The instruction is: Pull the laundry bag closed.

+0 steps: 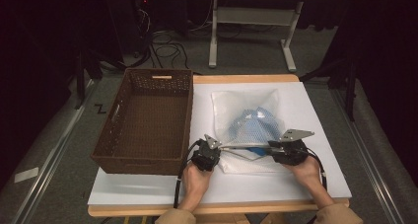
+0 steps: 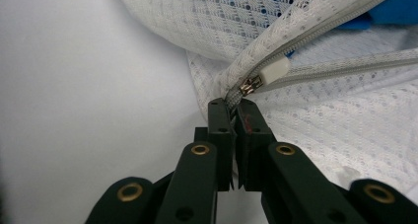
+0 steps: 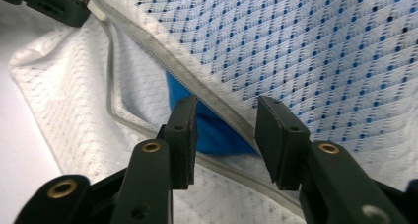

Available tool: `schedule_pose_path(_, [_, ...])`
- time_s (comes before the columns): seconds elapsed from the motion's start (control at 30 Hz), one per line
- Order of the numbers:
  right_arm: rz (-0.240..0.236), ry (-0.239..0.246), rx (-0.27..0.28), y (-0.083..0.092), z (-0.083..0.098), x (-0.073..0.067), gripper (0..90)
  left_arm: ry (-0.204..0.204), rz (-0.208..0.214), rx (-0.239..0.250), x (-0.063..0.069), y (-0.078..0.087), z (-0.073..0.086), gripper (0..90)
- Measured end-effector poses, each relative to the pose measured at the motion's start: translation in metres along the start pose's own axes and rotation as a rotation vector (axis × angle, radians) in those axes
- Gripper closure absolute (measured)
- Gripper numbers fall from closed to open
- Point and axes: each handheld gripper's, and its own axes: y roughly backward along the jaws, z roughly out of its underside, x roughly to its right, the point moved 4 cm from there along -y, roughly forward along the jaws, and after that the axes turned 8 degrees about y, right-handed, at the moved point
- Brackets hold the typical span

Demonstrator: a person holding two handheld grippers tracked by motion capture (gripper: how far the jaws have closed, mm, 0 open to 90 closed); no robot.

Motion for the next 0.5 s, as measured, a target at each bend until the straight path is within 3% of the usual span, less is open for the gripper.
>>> schedule_pose_path(0.1, [-0.028, -0.02, -0.003, 0.001, 0.001, -0.002, 72.0, 0.004, 0.003, 0.012, 0.001, 0.002, -0.001, 86.6])
schedule_pose_path(0.2, [-0.044, -0.008, -0.019, 0.003, 0.001, -0.006, 77.9, -0.002, 0.005, 0.016, 0.003, 0.005, -0.004, 86.6])
schedule_pose_path(0.5, [-0.067, 0.02, -0.004, -0.001, -0.007, -0.017, 77.0, -0.064, -0.01, 0.024, 0.012, 0.013, -0.01, 86.6])
